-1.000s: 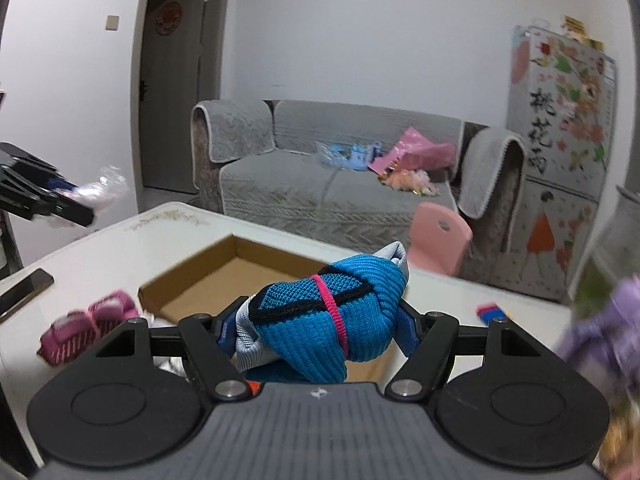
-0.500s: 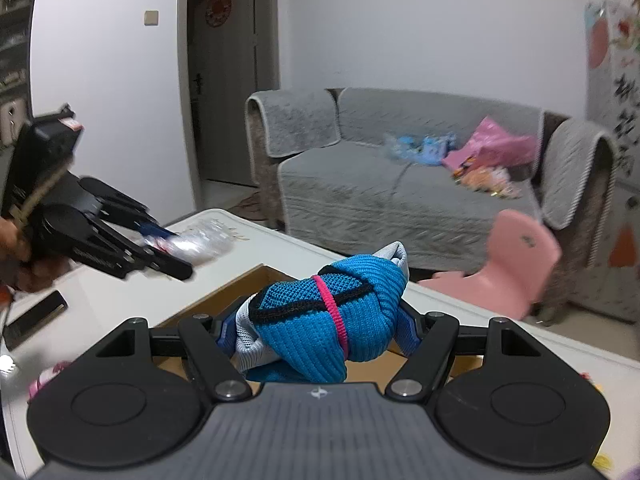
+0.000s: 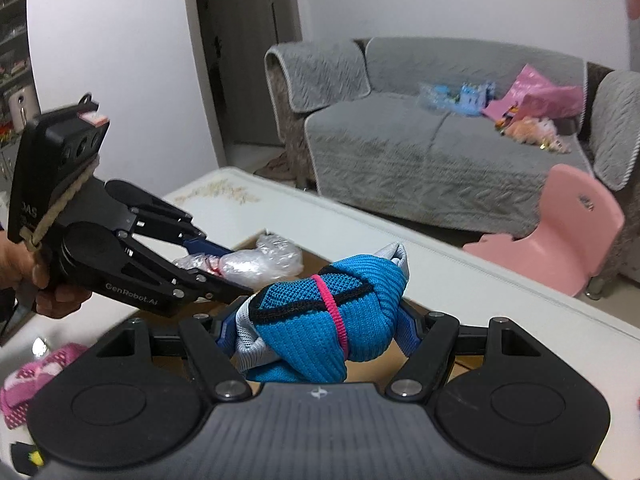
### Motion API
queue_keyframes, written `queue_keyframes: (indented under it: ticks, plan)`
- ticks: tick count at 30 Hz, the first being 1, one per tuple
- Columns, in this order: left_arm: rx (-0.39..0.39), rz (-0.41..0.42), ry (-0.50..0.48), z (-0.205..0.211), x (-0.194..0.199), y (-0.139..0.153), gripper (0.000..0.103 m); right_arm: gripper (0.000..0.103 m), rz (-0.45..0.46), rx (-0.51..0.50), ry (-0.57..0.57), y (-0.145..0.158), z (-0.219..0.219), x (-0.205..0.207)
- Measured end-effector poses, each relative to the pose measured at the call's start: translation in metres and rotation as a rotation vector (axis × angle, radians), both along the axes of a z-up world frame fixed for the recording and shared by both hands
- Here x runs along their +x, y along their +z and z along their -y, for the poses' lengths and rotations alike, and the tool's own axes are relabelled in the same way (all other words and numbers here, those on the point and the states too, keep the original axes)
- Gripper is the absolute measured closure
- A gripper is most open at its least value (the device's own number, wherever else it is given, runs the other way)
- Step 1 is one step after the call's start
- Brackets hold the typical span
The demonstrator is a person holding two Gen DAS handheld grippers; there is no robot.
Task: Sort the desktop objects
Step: 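Carry both bundles into the cardboard tray and open both tools to release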
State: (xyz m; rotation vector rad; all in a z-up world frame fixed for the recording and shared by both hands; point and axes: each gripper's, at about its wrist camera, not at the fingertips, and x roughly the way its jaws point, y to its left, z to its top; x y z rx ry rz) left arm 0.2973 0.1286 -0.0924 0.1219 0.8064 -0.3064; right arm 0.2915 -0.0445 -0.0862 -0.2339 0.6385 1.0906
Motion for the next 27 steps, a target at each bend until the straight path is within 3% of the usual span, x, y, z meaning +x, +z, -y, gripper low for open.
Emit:
queue_keyframes:
  ticks: [12, 27]
  plan:
    - [0.07, -0.018, 0.0, 0.01, 0.012, -0.028, 0.059, 0.034, -0.024, -0.112, 0.044, -0.027, -0.024, 0.007]
    - [0.133, -0.038, 0.009, 0.018, 0.018, -0.033, 0.056, 0.033, -0.01, -0.188, 0.059, -0.045, -0.036, 0.013]
